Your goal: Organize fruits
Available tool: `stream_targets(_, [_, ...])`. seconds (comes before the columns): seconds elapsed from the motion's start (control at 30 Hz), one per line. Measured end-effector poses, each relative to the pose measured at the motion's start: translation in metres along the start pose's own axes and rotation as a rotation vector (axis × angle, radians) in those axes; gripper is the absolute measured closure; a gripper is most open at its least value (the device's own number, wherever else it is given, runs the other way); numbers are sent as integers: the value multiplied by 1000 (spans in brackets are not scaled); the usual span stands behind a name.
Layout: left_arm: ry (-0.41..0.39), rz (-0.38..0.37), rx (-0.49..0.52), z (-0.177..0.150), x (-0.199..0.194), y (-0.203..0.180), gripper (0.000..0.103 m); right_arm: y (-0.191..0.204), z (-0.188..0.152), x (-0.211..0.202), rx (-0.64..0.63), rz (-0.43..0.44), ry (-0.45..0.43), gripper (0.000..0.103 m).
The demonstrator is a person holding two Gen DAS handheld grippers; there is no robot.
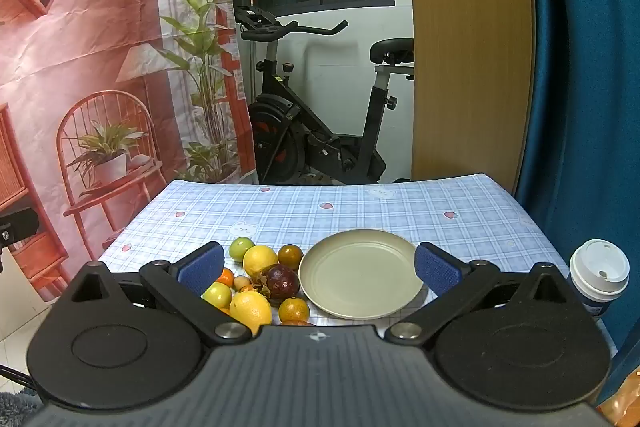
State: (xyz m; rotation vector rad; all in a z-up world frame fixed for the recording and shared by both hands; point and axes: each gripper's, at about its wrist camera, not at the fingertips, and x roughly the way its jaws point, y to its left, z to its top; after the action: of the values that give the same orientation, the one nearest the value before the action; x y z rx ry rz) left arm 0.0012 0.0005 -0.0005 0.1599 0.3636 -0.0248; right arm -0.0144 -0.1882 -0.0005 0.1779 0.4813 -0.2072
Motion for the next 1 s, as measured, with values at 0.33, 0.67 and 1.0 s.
stream_targets(0.33, [-10, -15, -8, 1, -1, 1, 0, 0, 0, -1, -2, -1, -3, 0])
stream_targets(0.67, [-25, -10, -12, -1, -2, 0, 0, 1, -1, -1, 1, 0, 0, 0])
stream_targets(1.0, [-27, -10, -17, -2, -3, -1, 0, 1, -1, -2, 2, 1, -2, 0])
